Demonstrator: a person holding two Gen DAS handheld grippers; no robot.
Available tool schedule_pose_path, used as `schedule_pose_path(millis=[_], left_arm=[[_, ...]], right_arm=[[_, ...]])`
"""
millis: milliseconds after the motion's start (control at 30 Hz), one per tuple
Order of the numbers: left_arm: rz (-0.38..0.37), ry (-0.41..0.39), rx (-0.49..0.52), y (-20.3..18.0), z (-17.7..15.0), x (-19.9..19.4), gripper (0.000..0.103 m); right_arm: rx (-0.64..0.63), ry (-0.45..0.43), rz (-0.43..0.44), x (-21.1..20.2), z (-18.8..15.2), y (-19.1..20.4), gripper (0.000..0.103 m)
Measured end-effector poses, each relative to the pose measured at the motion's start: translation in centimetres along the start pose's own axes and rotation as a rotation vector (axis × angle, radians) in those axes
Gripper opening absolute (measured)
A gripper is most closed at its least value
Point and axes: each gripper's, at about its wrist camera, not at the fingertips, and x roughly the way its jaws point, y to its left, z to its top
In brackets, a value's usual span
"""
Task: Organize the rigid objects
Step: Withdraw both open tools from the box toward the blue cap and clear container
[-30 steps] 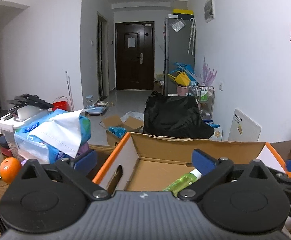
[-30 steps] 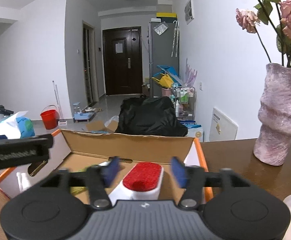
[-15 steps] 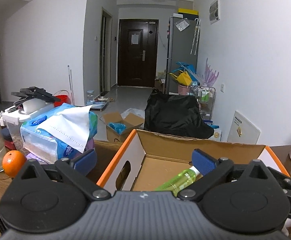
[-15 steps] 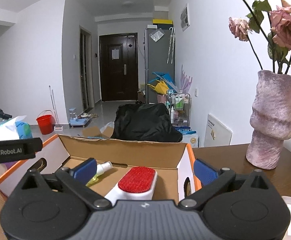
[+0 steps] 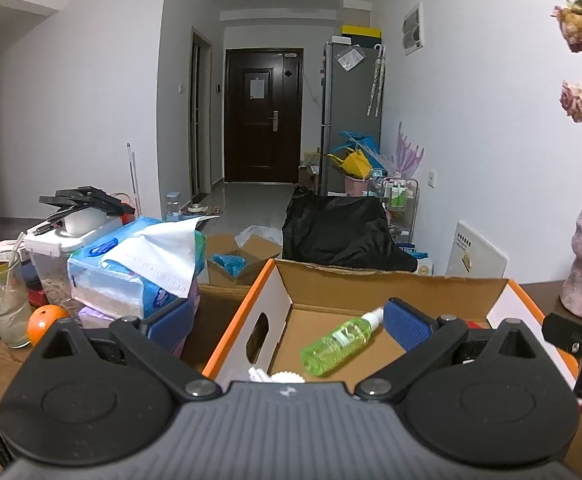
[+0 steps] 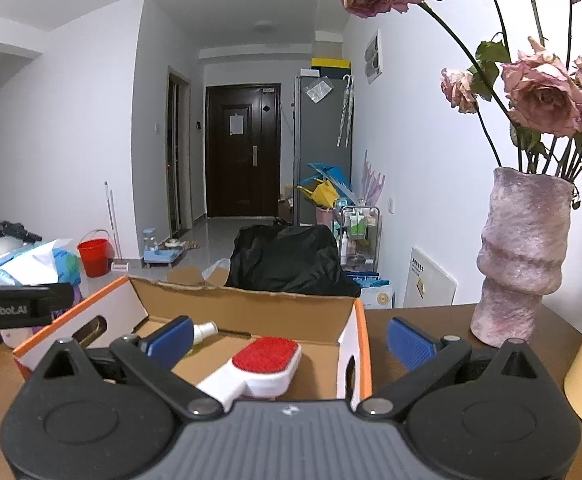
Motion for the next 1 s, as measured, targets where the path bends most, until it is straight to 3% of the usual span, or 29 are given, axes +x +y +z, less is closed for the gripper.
schedule_pose_path(millis=[1000], left_arm=[[-0.022,0.076,0.06,1.8,-4.8,-6.6,0.103]], right_arm=[[-0.037,0.081,-0.053,-7.1,-4.2,-3.7,0.103]])
